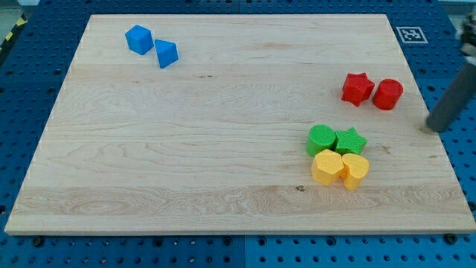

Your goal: Move the red blocks vertically above the green blocks

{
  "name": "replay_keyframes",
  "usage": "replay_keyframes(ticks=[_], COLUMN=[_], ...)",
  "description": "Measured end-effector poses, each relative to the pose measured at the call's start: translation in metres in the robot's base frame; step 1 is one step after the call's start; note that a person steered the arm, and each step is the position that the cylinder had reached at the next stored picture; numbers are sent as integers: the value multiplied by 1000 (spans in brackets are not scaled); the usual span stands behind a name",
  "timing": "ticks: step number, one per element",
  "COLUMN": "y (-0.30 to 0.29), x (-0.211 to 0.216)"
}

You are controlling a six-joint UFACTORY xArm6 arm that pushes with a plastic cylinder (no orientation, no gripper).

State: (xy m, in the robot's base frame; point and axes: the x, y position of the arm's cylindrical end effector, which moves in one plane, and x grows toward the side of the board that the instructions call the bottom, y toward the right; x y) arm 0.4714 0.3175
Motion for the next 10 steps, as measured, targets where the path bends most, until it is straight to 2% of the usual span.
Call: replay_keyframes(ticks=[1, 2, 5, 6, 7, 8, 9, 10], y=[27, 2, -219, -217, -184, -177, -189, -239], x=[-21, -44, -59, -69, -66, -61, -61, -61])
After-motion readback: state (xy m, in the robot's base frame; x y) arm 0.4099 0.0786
